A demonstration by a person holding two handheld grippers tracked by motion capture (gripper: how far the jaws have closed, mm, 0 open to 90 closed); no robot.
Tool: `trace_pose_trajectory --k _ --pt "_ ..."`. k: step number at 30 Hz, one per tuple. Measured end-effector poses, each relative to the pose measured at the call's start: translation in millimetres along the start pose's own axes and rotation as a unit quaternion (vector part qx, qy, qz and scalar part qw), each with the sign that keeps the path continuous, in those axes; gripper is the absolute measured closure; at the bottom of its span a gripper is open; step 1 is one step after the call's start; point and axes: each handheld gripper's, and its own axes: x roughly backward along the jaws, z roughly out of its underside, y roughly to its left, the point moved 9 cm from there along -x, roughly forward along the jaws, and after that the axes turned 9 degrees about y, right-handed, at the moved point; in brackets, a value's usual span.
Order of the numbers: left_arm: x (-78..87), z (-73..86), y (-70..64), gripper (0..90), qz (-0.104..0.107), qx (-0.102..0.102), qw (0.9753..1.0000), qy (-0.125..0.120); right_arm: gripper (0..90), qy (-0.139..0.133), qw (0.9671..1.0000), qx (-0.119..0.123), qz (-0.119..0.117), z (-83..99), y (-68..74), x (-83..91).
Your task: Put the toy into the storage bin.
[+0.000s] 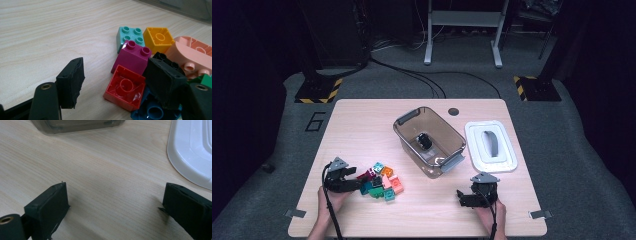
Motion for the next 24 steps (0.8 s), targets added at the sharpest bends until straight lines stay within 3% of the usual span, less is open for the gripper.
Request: trace_pose_trajectory --k 5,9,14,16,22,24 --pt "2.2 0.1 13.2 32.4 -0.024 0.013 0.9996 -0.004 5.3 0.001 1.0000 -0.002 0.000 0.3 0.3 0.1" --pt "6.8 0.1 16.8 31.9 -0.030 0.029 0.9991 -0.009 5.3 0.002 1.0000 -0.001 0.000 0.5 0.4 0.2" --pt "8.5 0.5 6.6 31.5 -0.023 0.018 0.9995 -0.009 5.3 0.002 1.0000 0.000 0.000 0.4 0.3 0.2" --pt "5.9 3.6 4.7 32.3 -0.027 0.009 0.9996 0.005 5.3 0.001 1.0000 0.000 0.000 0.4 0.3 0.2" --pt "-0.2 10.7 7.3 42.7 -0.021 0.024 0.9994 0.016 5.4 0.001 1.0000 0.000 0.000 0.4 0.4 0.2" --pt "-0.5 11.7 7.6 54.5 -0.021 0.023 0.9994 0.015 5.3 0.002 1.0000 -0.001 0.000 0.4 0.4 0.2"
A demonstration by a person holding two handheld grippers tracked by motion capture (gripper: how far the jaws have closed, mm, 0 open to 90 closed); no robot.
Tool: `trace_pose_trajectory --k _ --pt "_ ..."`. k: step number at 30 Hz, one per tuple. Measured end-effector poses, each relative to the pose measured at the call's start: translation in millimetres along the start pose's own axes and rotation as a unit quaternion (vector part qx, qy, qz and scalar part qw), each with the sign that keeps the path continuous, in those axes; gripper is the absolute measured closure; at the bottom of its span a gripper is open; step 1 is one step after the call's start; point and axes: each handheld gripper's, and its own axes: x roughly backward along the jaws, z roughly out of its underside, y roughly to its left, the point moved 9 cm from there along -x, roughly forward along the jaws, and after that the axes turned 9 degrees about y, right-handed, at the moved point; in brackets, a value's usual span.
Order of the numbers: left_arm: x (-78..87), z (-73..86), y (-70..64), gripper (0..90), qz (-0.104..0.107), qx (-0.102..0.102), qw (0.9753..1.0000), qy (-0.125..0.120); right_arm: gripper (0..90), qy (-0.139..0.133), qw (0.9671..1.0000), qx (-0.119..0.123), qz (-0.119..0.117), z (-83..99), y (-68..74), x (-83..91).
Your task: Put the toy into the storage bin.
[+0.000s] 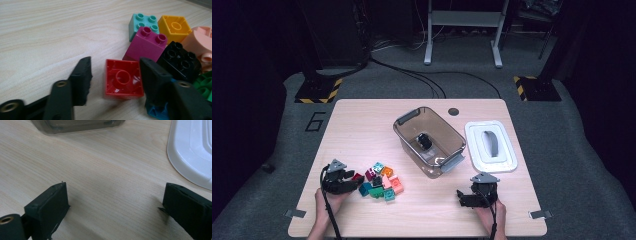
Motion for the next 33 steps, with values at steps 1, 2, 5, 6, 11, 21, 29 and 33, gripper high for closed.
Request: trace_pose_trajectory --k 1,2,5,6,11,21,29,33 --pt "0.4 1.1 0.3 54.5 0.003 -0.002 1.0000 0.006 5.3 0.000 1.0000 0.000 0.000 0.1 0.0 0.1" --pt "0.2 1.0 0.2 56.8 0.004 0.002 1.0000 0.005 5.3 0.000 1.0000 0.000 0.000 0.1 0.1 0.0" --pt "2.3 -1.8 2.5 58.8 0.000 0.005 1.0000 -0.006 5.4 0.000 1.0000 0.001 0.000 -0.1 0.0 0.0" --pt "2.7 -2.7 2.9 58.9 0.001 0.004 1.0000 -0.008 5.3 0.000 1.0000 0.001 0.000 -0.1 -0.1 0.0" --pt "5.8 -8.7 4.5 59.1 0.002 0.003 0.9999 -0.012 5.4 -0.001 1.0000 0.001 0.000 -0.1 -0.1 -0.1" --pt "16.8 -35.0 1.5 59.1 0.006 -0.013 0.9998 -0.017 5.4 0.000 1.0000 -0.001 0.000 -0.1 -0.1 -0.1" --pt "20.0 -60.8 -4.5 59.2 0.015 -0.027 0.9994 -0.018 5.4 0.000 1.0000 -0.001 0.000 -0.1 -0.1 -0.1" --pt "20.8 -73.5 -7.9 59.2 0.016 -0.037 0.9990 -0.019 5.4 -0.001 1.0000 0.000 0.000 -0.3 -0.3 -0.2"
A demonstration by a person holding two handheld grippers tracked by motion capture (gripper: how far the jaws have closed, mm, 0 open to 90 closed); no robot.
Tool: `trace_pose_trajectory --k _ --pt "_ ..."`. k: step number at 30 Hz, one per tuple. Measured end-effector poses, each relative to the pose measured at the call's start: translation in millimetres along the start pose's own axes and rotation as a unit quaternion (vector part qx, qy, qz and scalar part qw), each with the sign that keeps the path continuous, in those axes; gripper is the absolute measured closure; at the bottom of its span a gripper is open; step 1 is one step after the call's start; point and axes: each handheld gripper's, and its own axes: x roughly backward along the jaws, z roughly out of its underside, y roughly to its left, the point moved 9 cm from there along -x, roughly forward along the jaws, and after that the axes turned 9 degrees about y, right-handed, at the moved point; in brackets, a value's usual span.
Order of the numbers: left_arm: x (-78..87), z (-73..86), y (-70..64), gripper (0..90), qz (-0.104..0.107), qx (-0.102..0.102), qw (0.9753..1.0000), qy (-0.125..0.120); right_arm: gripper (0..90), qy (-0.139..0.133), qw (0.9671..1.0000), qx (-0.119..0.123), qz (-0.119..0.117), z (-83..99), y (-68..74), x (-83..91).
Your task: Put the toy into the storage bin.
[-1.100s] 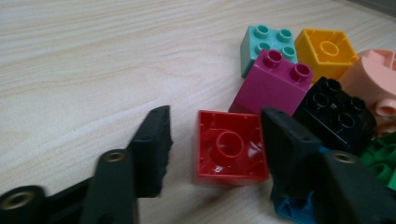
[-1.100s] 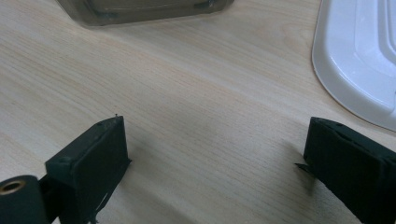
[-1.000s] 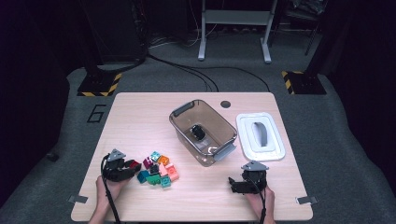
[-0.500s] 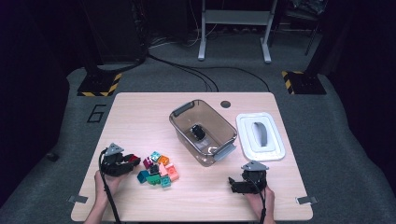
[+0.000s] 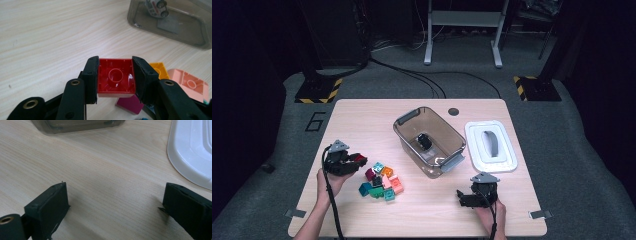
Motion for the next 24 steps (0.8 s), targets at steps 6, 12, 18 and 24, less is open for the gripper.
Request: trace_pose_trajectory --k 6,12,18,24 --pt "1.8 -18.6 -4.3 59.2 0.005 -0.012 0.9999 -0.002 5.4 0.000 1.0000 -0.001 0.000 0.1 0.2 0.0" --pt "5.4 -34.4 -6.7 59.2 0.004 -0.025 0.9997 -0.004 5.4 0.001 1.0000 -0.001 0.000 0.2 0.2 0.1" --pt "6.9 -49.3 -10.6 59.2 0.003 -0.036 0.9993 -0.006 5.4 0.000 1.0000 -0.001 0.000 0.1 0.3 0.1" --pt "9.9 -65.2 -15.4 59.1 0.003 -0.049 0.9988 -0.007 5.5 0.001 1.0000 0.000 -0.001 0.3 0.2 0.1"
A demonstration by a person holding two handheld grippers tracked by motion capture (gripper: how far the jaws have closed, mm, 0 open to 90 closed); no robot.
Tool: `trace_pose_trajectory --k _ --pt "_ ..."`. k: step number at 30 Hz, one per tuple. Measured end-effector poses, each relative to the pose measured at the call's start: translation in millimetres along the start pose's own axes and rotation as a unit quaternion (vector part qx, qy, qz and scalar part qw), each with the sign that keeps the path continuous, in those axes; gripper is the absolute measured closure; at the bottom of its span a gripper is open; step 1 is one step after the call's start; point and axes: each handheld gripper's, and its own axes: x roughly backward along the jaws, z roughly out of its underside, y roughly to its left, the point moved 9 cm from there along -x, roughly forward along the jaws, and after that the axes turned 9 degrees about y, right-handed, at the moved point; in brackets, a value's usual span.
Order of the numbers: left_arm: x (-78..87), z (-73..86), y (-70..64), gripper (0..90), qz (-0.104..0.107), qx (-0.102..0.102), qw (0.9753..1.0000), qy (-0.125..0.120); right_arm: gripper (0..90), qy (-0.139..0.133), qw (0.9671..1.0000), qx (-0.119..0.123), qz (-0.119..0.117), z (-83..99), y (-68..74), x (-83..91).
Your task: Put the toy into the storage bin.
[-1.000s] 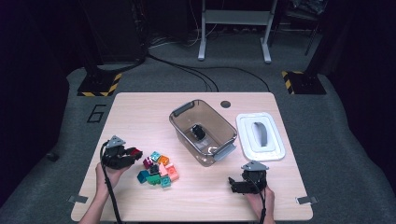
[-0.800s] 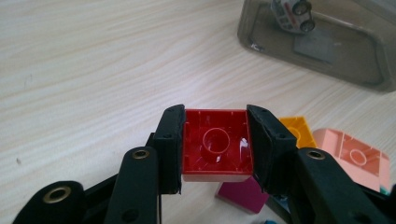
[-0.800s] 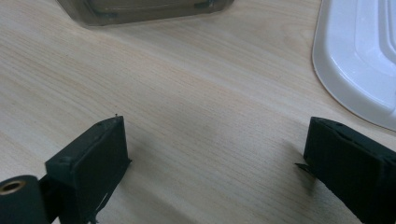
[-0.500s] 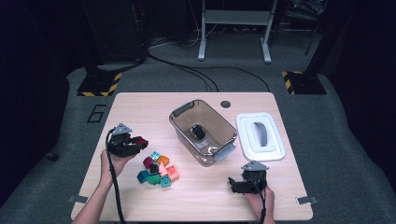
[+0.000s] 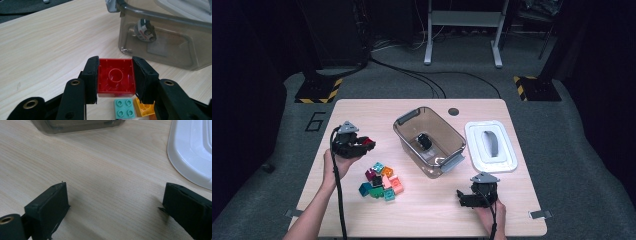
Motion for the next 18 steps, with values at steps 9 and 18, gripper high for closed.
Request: trace_pose_trajectory --k 9,18 --pt "4.0 -26.4 -2.1 59.2 -0.001 -0.012 0.9999 -0.007 5.5 0.000 1.0000 -0.001 0.000 0.0 0.1 0.0" --pt "6.5 -59.9 -7.9 59.2 0.000 -0.027 0.9995 -0.016 5.5 0.000 1.0000 -0.001 0.000 -0.1 0.1 0.0"
